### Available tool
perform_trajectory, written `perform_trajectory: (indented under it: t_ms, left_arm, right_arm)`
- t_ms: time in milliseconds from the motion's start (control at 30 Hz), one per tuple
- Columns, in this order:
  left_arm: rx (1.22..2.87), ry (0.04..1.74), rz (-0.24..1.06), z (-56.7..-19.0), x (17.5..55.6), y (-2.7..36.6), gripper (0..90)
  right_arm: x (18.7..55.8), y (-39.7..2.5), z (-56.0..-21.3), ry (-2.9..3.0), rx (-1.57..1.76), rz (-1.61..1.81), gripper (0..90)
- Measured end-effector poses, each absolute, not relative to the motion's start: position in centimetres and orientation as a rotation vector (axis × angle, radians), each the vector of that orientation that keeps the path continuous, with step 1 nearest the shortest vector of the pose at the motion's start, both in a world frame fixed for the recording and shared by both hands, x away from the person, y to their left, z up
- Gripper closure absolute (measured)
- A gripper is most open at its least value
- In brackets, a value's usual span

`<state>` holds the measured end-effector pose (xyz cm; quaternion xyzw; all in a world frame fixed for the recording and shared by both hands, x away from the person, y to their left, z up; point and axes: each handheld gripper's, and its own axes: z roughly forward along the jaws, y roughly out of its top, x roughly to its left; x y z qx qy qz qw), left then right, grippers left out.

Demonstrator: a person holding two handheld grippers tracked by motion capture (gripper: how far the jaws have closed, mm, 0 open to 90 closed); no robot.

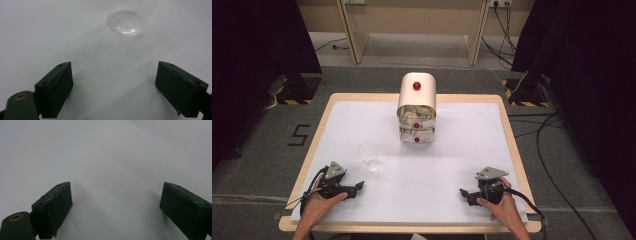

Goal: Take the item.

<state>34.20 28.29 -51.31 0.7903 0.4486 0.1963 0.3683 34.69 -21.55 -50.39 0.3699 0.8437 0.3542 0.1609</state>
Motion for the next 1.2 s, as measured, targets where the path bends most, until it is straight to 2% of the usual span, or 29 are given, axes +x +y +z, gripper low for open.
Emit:
perform_trajectory:
  t_ms: [433,900,1200]
  left_arm:
    - [2.005,1.12,0.506,-50.6,33.1,27.9,16.0]
    - [1.899,1.008,0.522,-45.9,31.8,27.4,16.2]
    - [1.871,0.846,0.528,-42.1,33.2,24.5,16.2]
  right_arm:
    - [34.8,-21.5,-50.4,2.429,1.045,1.016,7.8]
    - [34.8,-21.5,-50.4,2.436,1.041,1.014,6.6]
    - [34.9,-21.5,-50.4,2.444,1.032,1.013,5.2]
